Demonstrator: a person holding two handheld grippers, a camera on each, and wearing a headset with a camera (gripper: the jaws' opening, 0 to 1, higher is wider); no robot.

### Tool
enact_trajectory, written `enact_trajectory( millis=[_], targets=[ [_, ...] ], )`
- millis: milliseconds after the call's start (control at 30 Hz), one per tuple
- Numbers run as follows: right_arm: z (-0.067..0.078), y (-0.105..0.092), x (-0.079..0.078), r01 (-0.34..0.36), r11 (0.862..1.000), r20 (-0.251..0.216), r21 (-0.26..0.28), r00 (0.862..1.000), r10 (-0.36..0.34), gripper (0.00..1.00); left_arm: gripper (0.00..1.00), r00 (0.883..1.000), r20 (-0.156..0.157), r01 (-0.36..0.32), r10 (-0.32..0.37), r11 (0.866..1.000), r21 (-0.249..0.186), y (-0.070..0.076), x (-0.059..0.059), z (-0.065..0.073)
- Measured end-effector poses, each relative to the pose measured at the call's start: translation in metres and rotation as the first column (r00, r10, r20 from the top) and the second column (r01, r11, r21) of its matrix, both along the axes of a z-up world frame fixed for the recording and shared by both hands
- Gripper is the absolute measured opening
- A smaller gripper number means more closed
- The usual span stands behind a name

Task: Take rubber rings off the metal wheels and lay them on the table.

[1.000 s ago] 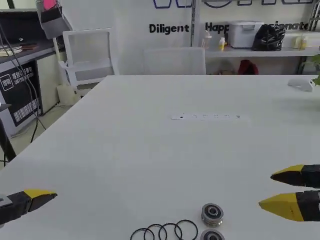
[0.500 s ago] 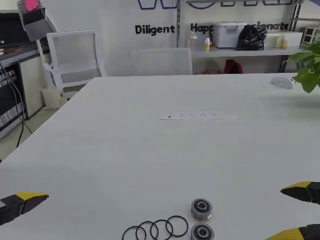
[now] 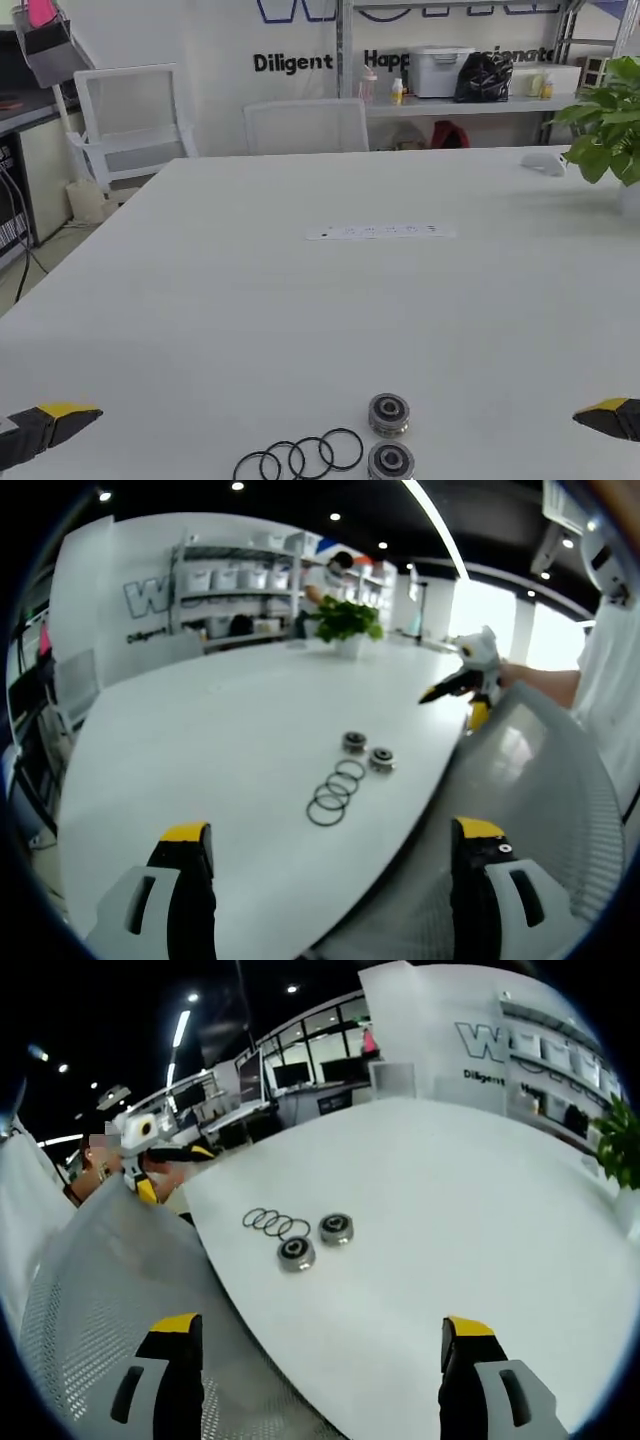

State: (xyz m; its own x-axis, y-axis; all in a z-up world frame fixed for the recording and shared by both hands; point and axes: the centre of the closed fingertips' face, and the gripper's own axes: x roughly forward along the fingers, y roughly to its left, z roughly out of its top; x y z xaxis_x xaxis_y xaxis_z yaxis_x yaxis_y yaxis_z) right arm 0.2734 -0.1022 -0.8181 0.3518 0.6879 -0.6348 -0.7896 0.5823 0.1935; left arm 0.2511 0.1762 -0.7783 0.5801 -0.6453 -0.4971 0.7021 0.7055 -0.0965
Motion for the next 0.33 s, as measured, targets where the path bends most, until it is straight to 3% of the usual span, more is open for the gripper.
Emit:
enact_trajectory(
  millis=[67,333],
  targets=[
    [-0.002,-0.001,-0.003,0.005,1.0,-0.011,-0.002,1.0,-0.005,0.99,1.0,1.0,-0.02,0.002,-0.002,1.0,0.003,-0.001,-0.001,-0.003],
    [-0.01,-0.003,-0.013,0.006,1.0,-0.042,-0.009,0.999,-0.006,0.99,1.0,0.999,-0.047,0.012,-0.011,1.0,0.018,-0.006,-0.003,-0.01]
  ],
)
